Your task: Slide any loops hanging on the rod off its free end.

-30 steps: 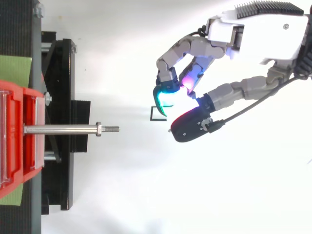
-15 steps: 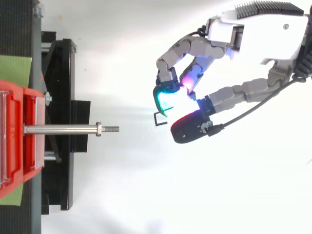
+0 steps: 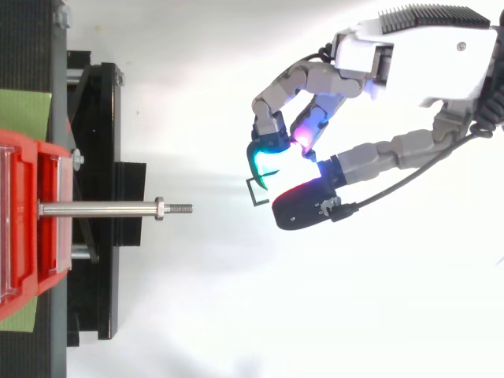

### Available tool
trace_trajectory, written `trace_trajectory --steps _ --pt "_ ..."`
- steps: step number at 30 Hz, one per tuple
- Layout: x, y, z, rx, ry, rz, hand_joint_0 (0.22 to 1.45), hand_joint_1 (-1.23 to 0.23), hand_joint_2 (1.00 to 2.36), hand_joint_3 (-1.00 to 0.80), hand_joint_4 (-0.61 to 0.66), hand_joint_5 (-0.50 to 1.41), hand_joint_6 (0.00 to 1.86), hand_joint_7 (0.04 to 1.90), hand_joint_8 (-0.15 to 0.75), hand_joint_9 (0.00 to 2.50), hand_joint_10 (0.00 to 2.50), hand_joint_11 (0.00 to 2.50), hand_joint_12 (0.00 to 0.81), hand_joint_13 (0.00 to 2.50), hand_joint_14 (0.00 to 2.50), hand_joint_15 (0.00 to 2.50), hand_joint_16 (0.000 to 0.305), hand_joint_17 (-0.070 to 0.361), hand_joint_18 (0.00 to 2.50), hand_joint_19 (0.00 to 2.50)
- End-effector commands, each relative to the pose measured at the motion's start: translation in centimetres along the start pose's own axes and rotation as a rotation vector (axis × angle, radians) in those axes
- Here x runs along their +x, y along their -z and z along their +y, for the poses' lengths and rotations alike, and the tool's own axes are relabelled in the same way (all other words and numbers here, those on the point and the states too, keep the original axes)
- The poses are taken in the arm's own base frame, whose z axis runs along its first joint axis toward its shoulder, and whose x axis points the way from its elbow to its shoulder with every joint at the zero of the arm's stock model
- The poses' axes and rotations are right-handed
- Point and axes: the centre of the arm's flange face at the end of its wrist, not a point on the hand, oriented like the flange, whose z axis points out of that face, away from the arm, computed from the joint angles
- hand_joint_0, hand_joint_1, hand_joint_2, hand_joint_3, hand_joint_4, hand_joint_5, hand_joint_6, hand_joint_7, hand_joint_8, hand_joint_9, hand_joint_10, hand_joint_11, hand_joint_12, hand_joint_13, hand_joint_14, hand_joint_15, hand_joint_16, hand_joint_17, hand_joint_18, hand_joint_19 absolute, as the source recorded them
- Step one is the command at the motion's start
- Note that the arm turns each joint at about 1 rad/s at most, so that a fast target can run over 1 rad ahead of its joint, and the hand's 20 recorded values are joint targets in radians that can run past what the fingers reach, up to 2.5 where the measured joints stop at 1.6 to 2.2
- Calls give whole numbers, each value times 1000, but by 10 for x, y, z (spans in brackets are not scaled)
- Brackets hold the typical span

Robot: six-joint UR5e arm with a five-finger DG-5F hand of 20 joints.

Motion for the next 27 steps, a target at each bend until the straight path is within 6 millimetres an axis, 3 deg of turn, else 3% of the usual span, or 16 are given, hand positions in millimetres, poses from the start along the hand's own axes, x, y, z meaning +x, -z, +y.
trace_trajectory --steps 1,3,7,15,17,27 --pt "0 0 0 0 0 0 587 -719 1006 -44 87 -130 917 1157 362 1054 10 728 399 949 16 444 66 149 925 507" --pt "0 0 0 0 0 0 595 -726 1009 -91 109 -138 920 1131 348 1034 11 723 391 939 14 450 64 144 903 518" --pt "0 0 0 0 0 0 588 -607 1008 -399 129 -135 901 1196 304 1005 17 737 342 889 17 475 52 118 806 566" --pt "1 0 1 -1 0 1 581 -583 1016 -262 97 -107 904 1246 317 1056 17 742 340 893 17 485 52 116 804 582" --pt "1 0 1 -1 0 1 569 -580 1015 -196 69 -96 899 1201 338 1093 14 708 367 921 15 465 59 132 844 563" --pt "2 0 1 0 1 0 574 -439 1008 -206 109 -100 869 1148 351 1094 15 677 396 905 14 453 64 144 827 570"
